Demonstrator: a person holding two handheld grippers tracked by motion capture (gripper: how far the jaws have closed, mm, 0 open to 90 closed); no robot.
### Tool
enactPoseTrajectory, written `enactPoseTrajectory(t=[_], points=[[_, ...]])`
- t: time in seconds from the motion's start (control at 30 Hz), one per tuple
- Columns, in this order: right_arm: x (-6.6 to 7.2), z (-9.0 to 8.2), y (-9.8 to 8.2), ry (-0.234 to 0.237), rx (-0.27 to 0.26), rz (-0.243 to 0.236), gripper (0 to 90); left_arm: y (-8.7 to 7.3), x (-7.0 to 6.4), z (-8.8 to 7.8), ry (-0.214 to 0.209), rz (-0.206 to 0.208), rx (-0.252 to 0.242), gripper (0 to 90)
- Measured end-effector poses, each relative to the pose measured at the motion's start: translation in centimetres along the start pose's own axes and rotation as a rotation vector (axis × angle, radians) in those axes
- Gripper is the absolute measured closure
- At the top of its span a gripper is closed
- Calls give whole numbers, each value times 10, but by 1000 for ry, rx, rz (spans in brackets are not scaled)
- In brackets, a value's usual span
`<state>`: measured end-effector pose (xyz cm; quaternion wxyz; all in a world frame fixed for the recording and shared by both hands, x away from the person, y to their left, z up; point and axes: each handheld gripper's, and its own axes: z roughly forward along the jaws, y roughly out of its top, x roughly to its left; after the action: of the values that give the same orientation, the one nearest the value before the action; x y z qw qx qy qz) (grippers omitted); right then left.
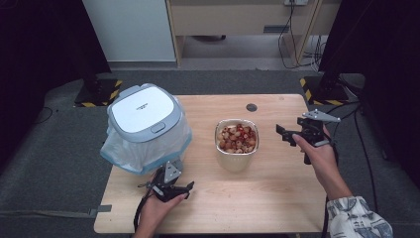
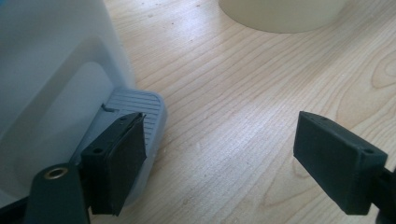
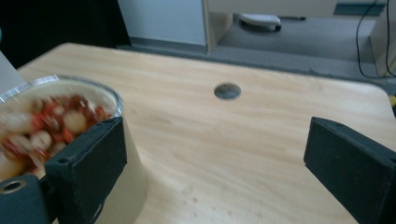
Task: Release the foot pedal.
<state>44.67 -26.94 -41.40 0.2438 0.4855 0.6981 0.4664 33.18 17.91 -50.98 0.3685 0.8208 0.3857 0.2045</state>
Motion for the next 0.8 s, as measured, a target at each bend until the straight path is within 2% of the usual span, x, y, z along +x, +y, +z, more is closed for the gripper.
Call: enactPoseTrajectory(t=[0.27, 0.43, 0.57, 0.8], points=[[-7, 7, -39, -70, 59, 33, 71, -1, 0, 1, -10, 5, 6, 151], [-13, 13, -63, -124, 106, 77, 76, -1, 0, 2, -12, 5, 6, 142], [-14, 21, -79, -169, 176, 86, 78, -1, 0, 2, -14, 5, 6, 135], [-9, 34, -100, -173, 251, 85, 77, -1, -1, 3, -16, 15, 5, 131]])
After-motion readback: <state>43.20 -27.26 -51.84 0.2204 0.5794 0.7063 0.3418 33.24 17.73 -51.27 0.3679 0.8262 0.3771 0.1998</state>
